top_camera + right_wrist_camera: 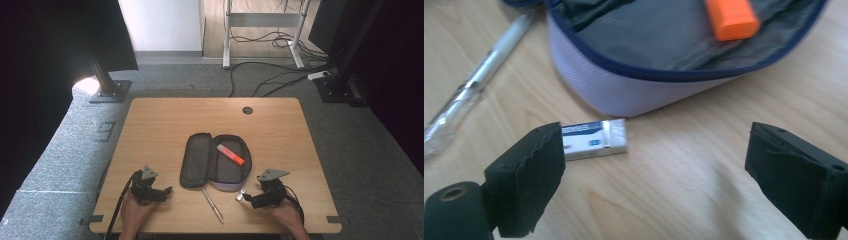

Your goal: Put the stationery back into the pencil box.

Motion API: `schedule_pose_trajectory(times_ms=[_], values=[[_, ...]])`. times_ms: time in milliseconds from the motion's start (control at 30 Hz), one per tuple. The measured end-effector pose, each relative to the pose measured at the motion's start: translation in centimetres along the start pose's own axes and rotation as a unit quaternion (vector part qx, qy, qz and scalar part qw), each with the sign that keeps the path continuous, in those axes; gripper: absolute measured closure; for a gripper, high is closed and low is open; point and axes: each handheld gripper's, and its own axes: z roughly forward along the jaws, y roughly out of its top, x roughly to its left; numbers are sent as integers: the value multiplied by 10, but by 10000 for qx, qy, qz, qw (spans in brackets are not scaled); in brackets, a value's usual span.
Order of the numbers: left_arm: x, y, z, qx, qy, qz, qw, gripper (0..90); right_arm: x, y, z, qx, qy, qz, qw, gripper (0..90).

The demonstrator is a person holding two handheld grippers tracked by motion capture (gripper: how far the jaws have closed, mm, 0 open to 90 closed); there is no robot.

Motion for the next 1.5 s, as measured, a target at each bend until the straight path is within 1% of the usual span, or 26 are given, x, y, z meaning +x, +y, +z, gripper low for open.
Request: schedule_pose_trajectory(times_ms=[100, 167, 200, 367, 400, 467, 500, 533, 600, 633, 700, 867, 900, 933, 1233, 1500], values=[[0, 0, 0, -1, 0, 0, 10000, 0, 5, -1, 2, 41, 73, -38, 10000, 131], [0, 0, 0, 0, -1, 1, 10000, 0, 6, -2, 3, 31, 64, -32, 10000, 134], [0, 0, 0, 0, 0, 0, 10000, 0, 10, -3, 4, 47, 102, -62, 9999, 157], [0, 0, 0, 0, 0, 0, 10000, 0, 18, -3, 8, 72, 165, -186, 9997, 220], [0, 0, 0, 0, 0, 0, 10000, 0, 18, -3, 8, 72, 165, -186, 9997, 220], [0, 0, 0, -1, 0, -2, 10000, 0, 23, -3, 10, 73, 173, -305, 9994, 262], [0, 0, 0, -1, 0, -2, 10000, 0, 23, -3, 10, 73, 173, -305, 9994, 262], [0, 0, 0, 0, 0, -1, 10000, 0, 26, -2, 12, 83, 157, -351, 9992, 290], [0, 0, 0, -1, 0, 0, 10000, 0, 28, -2, 13, 96, 188, -379, 9991, 318], [0, 0, 0, -1, 0, 0, 10000, 0, 28, -2, 13, 96, 188, -379, 9991, 318], [0, 0, 0, 0, 0, 0, 10000, 0, 30, -2, 14, 126, 172, -433, 9988, 368], [0, 0, 0, 0, 0, -2, 10000, 0, 31, -3, 15, 152, 70, -523, 9985, 434], [0, 0, 0, 0, 0, -2, 10000, 0, 31, -3, 15, 152, 70, -523, 9985, 434], [0, 0, 0, 0, 0, -1, 10000, 0, 31, -3, 15, 146, 30, -543, 9984, 462], [0, 0, 0, 0, 0, -2, 10000, 0, 33, -3, 13, 176, -85, -586, 9981, 477], [0, 0, 0, -1, -1, -1, 10000, 0, 32, -1, 5, 81, -54, -551, 9984, 479]])
